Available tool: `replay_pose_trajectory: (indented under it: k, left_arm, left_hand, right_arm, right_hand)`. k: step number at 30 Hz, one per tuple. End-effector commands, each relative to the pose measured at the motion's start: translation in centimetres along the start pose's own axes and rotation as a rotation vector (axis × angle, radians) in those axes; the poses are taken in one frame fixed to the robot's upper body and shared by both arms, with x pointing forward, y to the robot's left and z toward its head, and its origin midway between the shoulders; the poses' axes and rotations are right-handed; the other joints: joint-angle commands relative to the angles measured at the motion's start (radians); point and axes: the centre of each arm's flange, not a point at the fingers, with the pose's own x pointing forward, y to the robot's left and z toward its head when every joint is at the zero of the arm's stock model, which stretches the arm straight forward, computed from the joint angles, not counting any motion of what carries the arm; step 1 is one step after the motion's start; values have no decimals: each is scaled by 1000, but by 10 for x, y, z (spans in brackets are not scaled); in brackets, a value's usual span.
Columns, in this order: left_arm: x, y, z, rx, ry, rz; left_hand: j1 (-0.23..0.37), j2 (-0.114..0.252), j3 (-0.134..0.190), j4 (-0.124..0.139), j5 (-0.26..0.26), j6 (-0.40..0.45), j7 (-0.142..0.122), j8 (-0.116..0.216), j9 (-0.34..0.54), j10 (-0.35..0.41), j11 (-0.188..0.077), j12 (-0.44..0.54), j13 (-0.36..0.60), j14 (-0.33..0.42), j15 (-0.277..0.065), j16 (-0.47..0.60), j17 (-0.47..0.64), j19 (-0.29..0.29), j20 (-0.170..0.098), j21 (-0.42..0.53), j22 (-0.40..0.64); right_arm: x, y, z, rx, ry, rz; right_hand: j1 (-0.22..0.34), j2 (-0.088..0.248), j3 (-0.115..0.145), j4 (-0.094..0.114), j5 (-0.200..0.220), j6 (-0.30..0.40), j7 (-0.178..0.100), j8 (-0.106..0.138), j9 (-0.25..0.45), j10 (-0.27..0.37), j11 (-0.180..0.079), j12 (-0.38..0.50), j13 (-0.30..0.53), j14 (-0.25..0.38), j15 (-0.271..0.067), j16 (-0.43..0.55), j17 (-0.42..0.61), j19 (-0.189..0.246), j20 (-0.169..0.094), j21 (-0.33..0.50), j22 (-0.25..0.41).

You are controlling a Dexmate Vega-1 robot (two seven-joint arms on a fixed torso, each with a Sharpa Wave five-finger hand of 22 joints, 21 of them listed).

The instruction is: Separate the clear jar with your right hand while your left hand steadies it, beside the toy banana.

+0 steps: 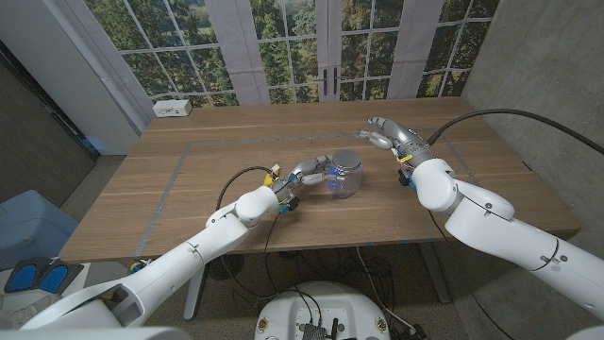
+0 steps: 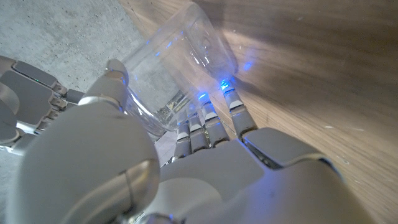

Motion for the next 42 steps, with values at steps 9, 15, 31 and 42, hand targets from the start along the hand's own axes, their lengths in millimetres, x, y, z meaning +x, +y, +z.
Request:
replay_pose_trajectory:
  k: [9,15,31,42]
  left_arm:
    - [6,4,-8,105,124,52]
    - [11,4,-8,133,152,17]
    - [22,6,-10,132,157,4]
    - [28,6,-11,139,163,-11]
  left_hand:
    - [65,53,-4,-7,10,157,-13,76,32,140,-20,32,21,24,-49,-11,3,2,-12,-5,1]
    - [71,51,-9,-5,9,144,-13,64,27,126,-21,18,17,-3,-50,-27,2,-33,-13,-20,1]
    - [72,49,-14,-3,9,142,-18,56,23,121,-28,11,14,-11,-54,-33,2,-42,-20,-24,1]
    - [74,51,-15,-2,9,141,-19,52,21,118,-28,5,13,-12,-59,-35,1,-43,-23,-25,1]
  right_arm:
    - [6,-3,5,-49,8,50]
    - [11,-5,13,-124,31,109]
    - [29,-3,34,-311,139,268]
    - [35,-2,41,-374,162,312]
  right_hand:
    - [2,5,-5,-1,0,3,4,5,2,7,-4,4,7,6,-1,7,6,3,0,6,5]
    - [3,-4,-8,-5,-2,-3,9,3,2,4,1,3,9,13,1,10,8,2,9,6,5]
    - [41,-33,-8,-22,-6,-49,-16,-6,2,-38,0,-10,13,7,1,10,14,10,26,8,4]
    - [67,-50,-9,-21,-2,-61,-65,-3,3,-38,2,-6,17,29,3,21,19,36,26,17,4]
